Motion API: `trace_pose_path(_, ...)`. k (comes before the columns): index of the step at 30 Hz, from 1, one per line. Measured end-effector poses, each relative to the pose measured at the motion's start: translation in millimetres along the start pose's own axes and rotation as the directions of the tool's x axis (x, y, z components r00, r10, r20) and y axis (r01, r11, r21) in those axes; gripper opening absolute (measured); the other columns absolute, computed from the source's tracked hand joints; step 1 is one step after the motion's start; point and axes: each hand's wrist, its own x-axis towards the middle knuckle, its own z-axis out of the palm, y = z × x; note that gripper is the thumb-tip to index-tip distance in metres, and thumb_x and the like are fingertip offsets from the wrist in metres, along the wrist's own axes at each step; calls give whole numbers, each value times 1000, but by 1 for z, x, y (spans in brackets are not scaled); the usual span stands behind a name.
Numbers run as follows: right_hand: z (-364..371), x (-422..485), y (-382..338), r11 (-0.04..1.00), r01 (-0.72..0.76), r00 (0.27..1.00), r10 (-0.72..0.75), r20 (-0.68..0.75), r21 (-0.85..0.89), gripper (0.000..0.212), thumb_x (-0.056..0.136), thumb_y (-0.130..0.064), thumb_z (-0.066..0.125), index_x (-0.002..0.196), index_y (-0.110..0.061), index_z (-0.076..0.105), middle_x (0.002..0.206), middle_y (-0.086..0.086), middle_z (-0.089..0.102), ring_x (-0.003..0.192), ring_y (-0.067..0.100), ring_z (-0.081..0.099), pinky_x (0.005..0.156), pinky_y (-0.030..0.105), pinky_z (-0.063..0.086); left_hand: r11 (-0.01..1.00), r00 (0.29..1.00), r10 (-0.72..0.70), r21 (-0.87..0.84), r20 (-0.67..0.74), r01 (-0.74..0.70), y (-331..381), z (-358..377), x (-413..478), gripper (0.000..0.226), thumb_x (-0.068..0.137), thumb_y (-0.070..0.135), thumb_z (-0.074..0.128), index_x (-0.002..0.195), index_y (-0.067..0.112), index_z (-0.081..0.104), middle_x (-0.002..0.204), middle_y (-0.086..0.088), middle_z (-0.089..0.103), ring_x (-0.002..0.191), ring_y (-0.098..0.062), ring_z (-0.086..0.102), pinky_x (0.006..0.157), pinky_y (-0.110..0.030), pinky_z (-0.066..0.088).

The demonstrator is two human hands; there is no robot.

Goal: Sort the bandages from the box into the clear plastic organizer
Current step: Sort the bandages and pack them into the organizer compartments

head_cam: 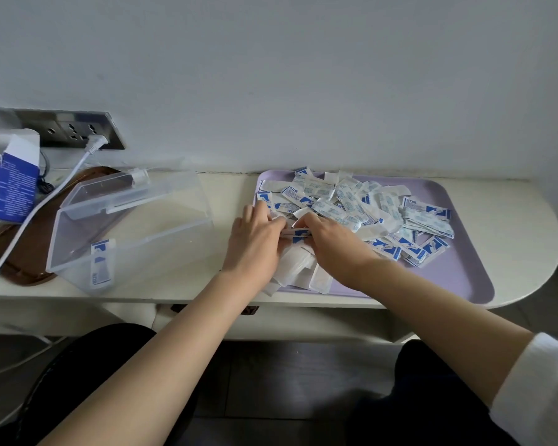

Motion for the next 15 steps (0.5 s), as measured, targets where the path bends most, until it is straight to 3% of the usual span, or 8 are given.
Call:
trace_pose_path(3,13,0,5,989,23,1000,-24,-6,-149,39,90,-1,46,127,-11,41,123,7,49,114,25,44,95,32,38,995,994,51,81,97,-59,1,9,-1,21,94,16,43,114,14,50,121,-7,41,114,-27,37,87,-30,31)
trace_pose_path(9,23,-7,-8,998,51,996,-54,64,45,62,77,16,40,135,-5,33,135,11,35,131,23,31,103,23,28,982,941,65,144,332,-119,-4,25,-6,39,89,10,40,128,5,34,128,-14,37,120,-30,35,101,-32,27)
trace_pose_path(15,19,-6,-9,997,78,990,-76,117,-12,70,83,13,40,146,-5,15,152,7,15,144,17,8,107,16,14,994,929,47,73,366,-79,-3,19,-7,35,84,1,39,119,3,36,126,-16,37,119,-32,34,100,-32,28)
